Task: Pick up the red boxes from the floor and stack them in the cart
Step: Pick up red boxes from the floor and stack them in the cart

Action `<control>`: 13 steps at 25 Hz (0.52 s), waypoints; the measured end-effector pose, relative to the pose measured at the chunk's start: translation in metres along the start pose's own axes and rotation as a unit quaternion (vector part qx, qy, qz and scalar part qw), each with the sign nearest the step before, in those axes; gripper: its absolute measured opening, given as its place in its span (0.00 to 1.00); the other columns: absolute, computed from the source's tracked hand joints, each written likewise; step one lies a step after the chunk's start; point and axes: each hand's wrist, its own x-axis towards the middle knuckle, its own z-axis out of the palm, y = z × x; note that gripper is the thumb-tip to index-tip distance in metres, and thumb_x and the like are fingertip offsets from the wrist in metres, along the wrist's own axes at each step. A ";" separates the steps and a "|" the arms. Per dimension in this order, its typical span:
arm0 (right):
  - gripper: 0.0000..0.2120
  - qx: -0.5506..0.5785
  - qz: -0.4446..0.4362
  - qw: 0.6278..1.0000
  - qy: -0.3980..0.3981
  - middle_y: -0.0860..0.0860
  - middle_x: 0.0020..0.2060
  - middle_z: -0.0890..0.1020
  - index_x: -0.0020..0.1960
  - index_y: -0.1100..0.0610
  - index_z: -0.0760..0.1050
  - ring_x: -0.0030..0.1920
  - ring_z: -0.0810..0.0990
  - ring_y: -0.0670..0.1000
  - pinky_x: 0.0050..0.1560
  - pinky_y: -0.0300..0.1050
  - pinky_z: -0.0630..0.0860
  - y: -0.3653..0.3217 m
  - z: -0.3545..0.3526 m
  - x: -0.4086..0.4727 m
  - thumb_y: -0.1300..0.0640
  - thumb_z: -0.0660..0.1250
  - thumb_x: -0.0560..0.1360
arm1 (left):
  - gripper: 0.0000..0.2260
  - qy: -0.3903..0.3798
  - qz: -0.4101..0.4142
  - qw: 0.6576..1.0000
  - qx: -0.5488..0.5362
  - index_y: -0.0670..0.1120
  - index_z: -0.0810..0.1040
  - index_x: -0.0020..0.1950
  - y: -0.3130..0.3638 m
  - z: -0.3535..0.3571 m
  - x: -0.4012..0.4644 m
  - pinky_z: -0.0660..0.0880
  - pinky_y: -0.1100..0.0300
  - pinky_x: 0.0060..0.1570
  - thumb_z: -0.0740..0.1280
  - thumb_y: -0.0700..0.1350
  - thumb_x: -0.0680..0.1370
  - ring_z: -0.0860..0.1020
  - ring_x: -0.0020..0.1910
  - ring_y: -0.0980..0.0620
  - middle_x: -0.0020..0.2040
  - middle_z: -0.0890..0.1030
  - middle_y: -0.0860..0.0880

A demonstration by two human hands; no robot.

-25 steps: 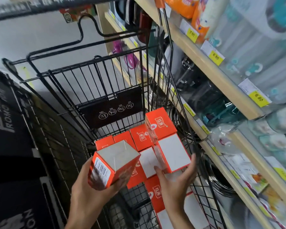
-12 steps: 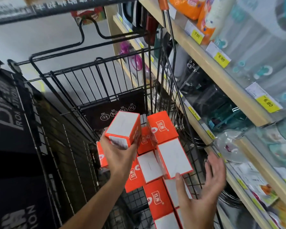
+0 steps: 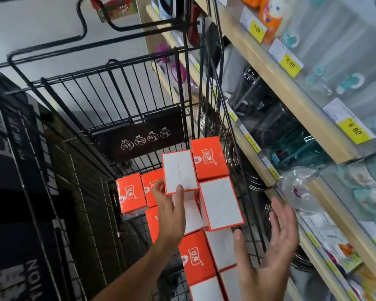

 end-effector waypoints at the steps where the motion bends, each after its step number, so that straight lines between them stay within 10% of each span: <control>1: 0.41 0.050 0.027 0.998 0.012 0.42 0.79 0.64 0.80 0.58 0.58 0.80 0.60 0.49 0.79 0.50 0.58 -0.003 0.001 -0.001 0.61 0.72 0.71 | 0.16 -0.010 -0.008 1.000 0.004 0.62 0.58 0.66 0.000 0.000 0.002 0.72 0.75 0.51 0.59 0.61 0.81 0.75 0.62 0.62 0.63 0.71 0.61; 8: 0.40 0.084 0.048 0.995 -0.013 0.50 0.76 0.70 0.79 0.47 0.60 0.76 0.68 0.56 0.74 0.63 0.65 -0.012 0.000 -0.002 0.63 0.71 0.71 | 0.20 -0.032 -0.014 0.998 -0.051 0.48 0.58 0.70 0.015 0.009 0.019 0.72 0.75 0.52 0.61 0.50 0.83 0.75 0.56 0.72 0.64 0.72 0.52; 13: 0.37 0.098 0.088 0.988 -0.076 0.46 0.77 0.68 0.79 0.49 0.61 0.77 0.67 0.51 0.73 0.64 0.68 -0.022 -0.010 0.008 0.55 0.71 0.74 | 0.28 -0.087 -0.011 0.995 0.038 0.60 0.58 0.78 0.020 -0.025 0.016 0.67 0.51 0.73 0.61 0.65 0.80 0.67 0.73 0.61 0.75 0.67 0.59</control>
